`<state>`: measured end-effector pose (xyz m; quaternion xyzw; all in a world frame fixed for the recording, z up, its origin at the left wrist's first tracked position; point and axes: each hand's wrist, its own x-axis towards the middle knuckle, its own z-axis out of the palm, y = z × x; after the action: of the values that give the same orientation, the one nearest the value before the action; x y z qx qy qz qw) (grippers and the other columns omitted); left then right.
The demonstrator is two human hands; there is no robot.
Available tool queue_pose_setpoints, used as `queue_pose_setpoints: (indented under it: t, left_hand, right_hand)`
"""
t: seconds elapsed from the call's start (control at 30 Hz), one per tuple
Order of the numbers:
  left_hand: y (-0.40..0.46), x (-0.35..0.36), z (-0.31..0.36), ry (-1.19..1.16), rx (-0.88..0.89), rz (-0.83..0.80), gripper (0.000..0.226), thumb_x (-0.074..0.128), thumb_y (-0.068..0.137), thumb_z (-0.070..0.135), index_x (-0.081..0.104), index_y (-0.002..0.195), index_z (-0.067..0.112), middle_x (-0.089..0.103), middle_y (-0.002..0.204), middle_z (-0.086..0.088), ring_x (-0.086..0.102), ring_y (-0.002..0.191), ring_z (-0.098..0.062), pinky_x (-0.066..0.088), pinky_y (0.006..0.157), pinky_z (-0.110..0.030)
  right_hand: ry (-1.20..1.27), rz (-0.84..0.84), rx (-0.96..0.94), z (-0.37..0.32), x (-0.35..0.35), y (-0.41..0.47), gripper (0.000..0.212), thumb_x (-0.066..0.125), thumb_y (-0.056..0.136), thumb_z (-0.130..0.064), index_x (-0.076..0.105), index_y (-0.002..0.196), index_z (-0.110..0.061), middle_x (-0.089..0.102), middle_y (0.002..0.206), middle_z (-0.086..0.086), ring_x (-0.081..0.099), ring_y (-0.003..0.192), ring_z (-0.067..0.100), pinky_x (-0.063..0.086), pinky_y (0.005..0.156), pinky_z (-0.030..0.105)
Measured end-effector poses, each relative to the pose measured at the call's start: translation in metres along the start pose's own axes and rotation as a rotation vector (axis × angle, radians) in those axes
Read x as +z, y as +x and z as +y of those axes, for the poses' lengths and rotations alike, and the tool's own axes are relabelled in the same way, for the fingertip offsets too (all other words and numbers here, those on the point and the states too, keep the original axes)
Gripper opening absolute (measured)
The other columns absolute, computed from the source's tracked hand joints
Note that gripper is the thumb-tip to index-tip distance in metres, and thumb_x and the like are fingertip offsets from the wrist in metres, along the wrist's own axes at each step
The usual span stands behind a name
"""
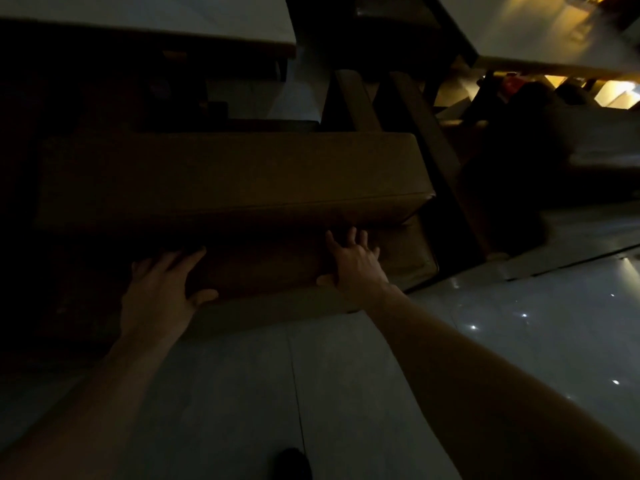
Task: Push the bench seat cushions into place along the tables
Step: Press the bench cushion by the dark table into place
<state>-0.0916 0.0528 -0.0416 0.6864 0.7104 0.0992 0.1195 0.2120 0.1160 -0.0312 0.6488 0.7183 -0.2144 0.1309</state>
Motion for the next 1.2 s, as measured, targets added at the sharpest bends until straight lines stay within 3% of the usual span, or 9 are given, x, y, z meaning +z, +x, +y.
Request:
queue_pose_setpoints:
  t: [0.17,0.3,0.4,0.53,0.7,0.93,1.2]
  left_hand:
    - [0.002,0.010,0.009,0.010,0.001,0.034,0.071,0.072,0.079,0.050,0.048,0.142,0.027,0.051,0.138,-0.013,0.039,0.123,-0.043,0.038,0.101,-0.059]
    - [0.004,0.012,0.011,0.035,-0.045,0.022,0.072,0.070,0.079,0.055,0.046,0.143,0.032,0.049,0.139,-0.009,0.038,0.124,-0.041,0.045,0.092,-0.058]
    - [0.004,0.012,0.011,0.041,-0.029,0.009,0.073,0.070,0.079,0.055,0.045,0.143,0.030,0.048,0.140,-0.011,0.038,0.124,-0.043,0.044,0.094,-0.060]
    - [0.007,0.008,0.014,0.066,-0.034,-0.053,0.075,0.068,0.082,0.053,0.040,0.147,0.028,0.043,0.147,-0.013,0.034,0.132,-0.042,0.033,0.106,-0.061]
    - [0.000,0.003,0.018,0.064,-0.078,-0.176,0.079,0.056,0.088,0.059,0.018,0.153,0.034,0.018,0.161,-0.005,0.011,0.147,-0.032,0.019,0.117,-0.054]
    - [-0.024,-0.034,0.030,0.038,-0.102,-0.243,0.081,0.051,0.087,0.067,0.016,0.153,0.036,0.015,0.162,-0.001,0.015,0.146,-0.028,0.023,0.115,-0.046]
    - [-0.047,-0.099,0.002,-0.021,-0.104,-0.211,0.087,0.051,0.082,0.075,0.015,0.153,0.039,0.016,0.162,0.003,0.017,0.146,-0.025,0.024,0.116,-0.047]
  right_hand:
    - [-0.012,0.068,0.001,0.014,0.000,0.006,0.095,0.062,0.090,-0.052,-0.001,0.158,-0.029,-0.005,0.163,0.023,-0.008,0.149,0.046,0.008,0.117,0.067]
    - [0.002,0.102,-0.024,0.021,0.006,0.007,0.095,0.061,0.090,-0.054,0.000,0.158,-0.029,-0.006,0.163,0.023,-0.010,0.148,0.046,0.006,0.117,0.066]
    - [0.012,0.105,-0.023,0.020,0.006,0.006,0.096,0.062,0.090,-0.054,-0.001,0.158,-0.029,-0.007,0.163,0.022,-0.011,0.148,0.046,0.005,0.117,0.066]
    - [-0.002,0.122,-0.014,0.019,0.008,0.000,0.096,0.060,0.090,-0.056,-0.003,0.158,-0.029,-0.008,0.164,0.021,-0.013,0.149,0.044,0.005,0.119,0.065]
    - [-0.037,0.103,0.009,0.015,0.003,-0.008,0.096,0.056,0.091,-0.059,-0.008,0.157,-0.029,-0.012,0.164,0.017,-0.015,0.149,0.040,0.005,0.120,0.062]
    - [-0.028,0.053,-0.060,-0.006,-0.027,-0.029,0.090,0.056,0.090,-0.061,0.005,0.157,-0.029,0.008,0.164,0.017,0.003,0.151,0.039,0.013,0.121,0.058]
    - [0.013,0.029,-0.139,-0.083,-0.053,-0.078,0.083,0.056,0.090,-0.060,0.017,0.156,-0.028,0.019,0.162,0.014,0.013,0.150,0.037,0.020,0.120,0.055]
